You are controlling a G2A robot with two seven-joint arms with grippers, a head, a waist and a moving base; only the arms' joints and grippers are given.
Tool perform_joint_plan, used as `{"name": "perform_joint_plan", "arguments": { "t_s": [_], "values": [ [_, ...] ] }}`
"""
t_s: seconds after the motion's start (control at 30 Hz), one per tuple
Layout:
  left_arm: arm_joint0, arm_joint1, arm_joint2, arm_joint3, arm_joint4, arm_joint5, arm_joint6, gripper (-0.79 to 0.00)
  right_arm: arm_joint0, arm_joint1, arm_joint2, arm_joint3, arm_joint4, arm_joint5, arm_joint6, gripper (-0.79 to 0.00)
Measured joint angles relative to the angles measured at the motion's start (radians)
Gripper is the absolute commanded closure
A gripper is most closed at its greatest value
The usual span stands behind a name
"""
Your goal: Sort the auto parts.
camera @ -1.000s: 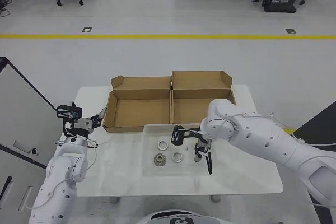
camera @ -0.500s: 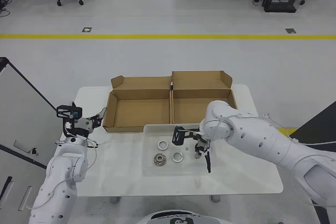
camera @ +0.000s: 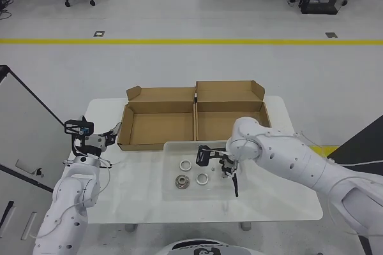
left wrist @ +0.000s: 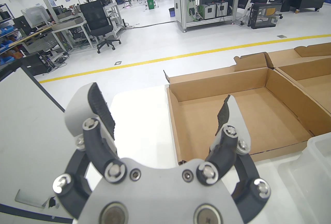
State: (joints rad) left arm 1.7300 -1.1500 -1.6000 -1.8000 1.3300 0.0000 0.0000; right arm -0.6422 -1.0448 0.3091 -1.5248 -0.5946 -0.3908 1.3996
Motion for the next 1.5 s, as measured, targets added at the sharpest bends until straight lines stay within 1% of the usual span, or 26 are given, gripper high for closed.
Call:
{"name": "perform_joint_plan", "arguments": {
  "t_s": [0.43,0.7,0.83,1.03,1.23,1.4,1.5],
  "values": [
    [0.0,0.0,0.0,0.0,0.0,0.0,0.0,-0.785,-0.027,-0.017,0.0,0.017,-0.09,0.028,-0.071,-0.376],
    [0.0,0.0,0.0,0.0,0.0,0.0,0.0,-0.785,-0.038,-0.03,0.003,0.031,-0.129,0.054,-0.084,-0.357],
    [0.0,0.0,0.0,0.0,0.0,0.0,0.0,-0.785,-0.041,-0.035,0.01,0.04,-0.141,0.063,-0.09,-0.326],
    [0.0,0.0,0.0,0.0,0.0,0.0,0.0,-0.785,-0.051,-0.041,0.018,0.055,-0.149,0.067,-0.087,-0.308],
    [0.0,0.0,0.0,0.0,0.0,0.0,0.0,-0.785,-0.056,-0.048,0.027,0.072,-0.146,0.064,-0.084,-0.256],
    [0.0,0.0,0.0,0.0,0.0,0.0,0.0,-0.785,-0.061,-0.053,0.035,0.081,-0.146,0.061,-0.081,-0.234],
    [0.0,0.0,0.0,0.0,0.0,0.0,0.0,-0.785,-0.064,-0.055,0.04,0.085,-0.145,0.056,-0.081,-0.206]
  ]
}}
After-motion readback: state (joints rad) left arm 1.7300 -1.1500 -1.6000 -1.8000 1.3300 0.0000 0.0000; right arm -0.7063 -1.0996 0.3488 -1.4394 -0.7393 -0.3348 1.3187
